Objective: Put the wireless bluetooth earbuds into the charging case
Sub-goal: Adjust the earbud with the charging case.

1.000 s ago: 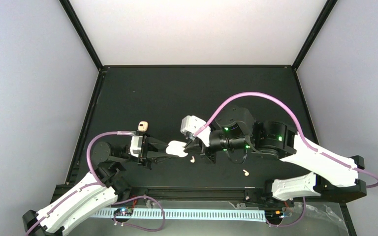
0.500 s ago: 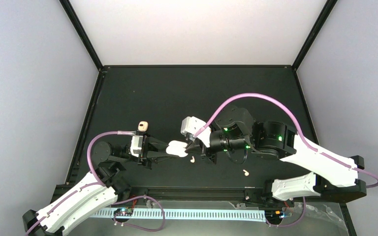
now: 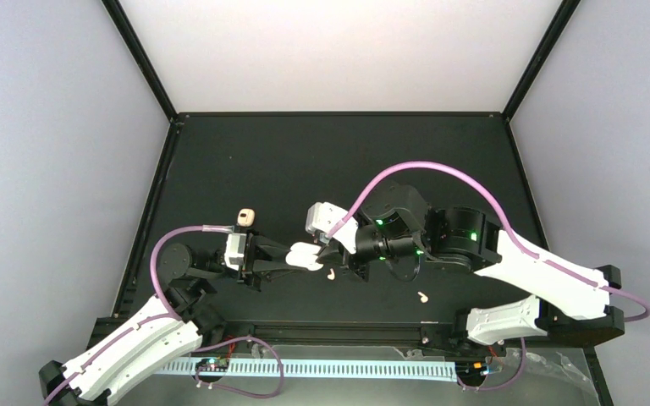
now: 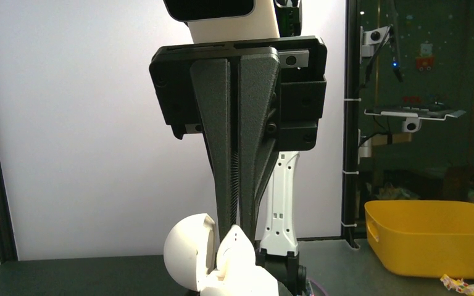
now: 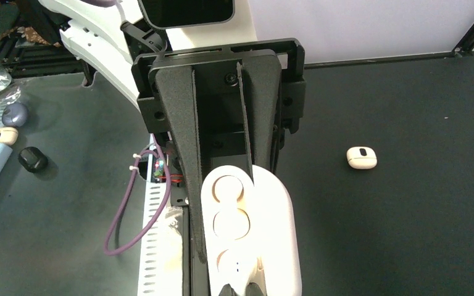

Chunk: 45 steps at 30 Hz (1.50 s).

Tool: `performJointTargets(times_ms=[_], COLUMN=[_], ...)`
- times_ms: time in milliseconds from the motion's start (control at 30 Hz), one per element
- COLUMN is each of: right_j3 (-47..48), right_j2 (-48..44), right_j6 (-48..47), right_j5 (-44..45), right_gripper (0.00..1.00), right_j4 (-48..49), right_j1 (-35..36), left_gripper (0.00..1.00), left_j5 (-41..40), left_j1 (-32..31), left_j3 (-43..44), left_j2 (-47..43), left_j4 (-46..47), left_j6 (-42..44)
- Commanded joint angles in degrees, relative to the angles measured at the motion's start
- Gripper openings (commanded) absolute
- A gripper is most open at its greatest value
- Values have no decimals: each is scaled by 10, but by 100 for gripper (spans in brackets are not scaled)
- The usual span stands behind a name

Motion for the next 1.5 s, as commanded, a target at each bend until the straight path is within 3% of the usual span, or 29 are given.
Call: performJointTargets(times_ms=[0,1033,1467], right_j3=[10,-13,55], right_j2=[9,6,-17], right_j6=[-12,-4,5], right_j5=[11,-21,-19], right_gripper=[1,1,21], right_j4=[-16,23,2], right_j1=[1,1,1], left_gripper=[2,2,2], left_j5=[4,-40,-35], left_j1=[-4,-5,-5], left_j3=[15,-22,-27], left_j2=[-2,17,10], left_j4=[37,238,158], left_j6=[0,-114,-67])
